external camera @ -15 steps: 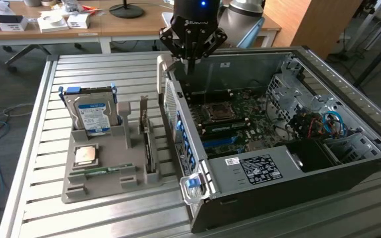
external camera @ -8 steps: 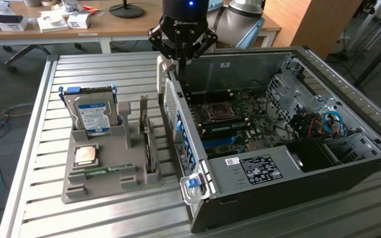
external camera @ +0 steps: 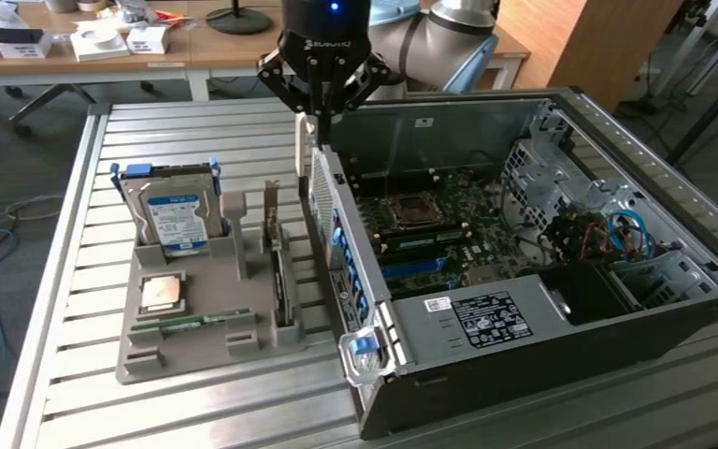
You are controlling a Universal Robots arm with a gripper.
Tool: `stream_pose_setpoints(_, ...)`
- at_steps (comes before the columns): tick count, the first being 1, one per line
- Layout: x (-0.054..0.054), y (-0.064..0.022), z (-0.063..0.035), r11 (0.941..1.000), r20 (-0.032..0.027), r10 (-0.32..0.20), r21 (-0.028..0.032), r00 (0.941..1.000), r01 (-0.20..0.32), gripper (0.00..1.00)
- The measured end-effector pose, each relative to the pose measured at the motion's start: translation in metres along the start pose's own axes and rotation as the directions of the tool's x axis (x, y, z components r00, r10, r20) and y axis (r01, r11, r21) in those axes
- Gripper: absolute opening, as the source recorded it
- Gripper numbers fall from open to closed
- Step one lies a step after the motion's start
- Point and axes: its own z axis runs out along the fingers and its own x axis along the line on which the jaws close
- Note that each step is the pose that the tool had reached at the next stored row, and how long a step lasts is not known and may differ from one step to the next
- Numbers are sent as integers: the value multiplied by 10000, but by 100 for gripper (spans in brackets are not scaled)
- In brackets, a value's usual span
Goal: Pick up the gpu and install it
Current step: 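Reach for the gpu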
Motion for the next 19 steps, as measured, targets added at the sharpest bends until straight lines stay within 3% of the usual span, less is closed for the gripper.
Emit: stream_pose_setpoints(19,388,-29,3,10000,-2,0,0,10000,0,11)
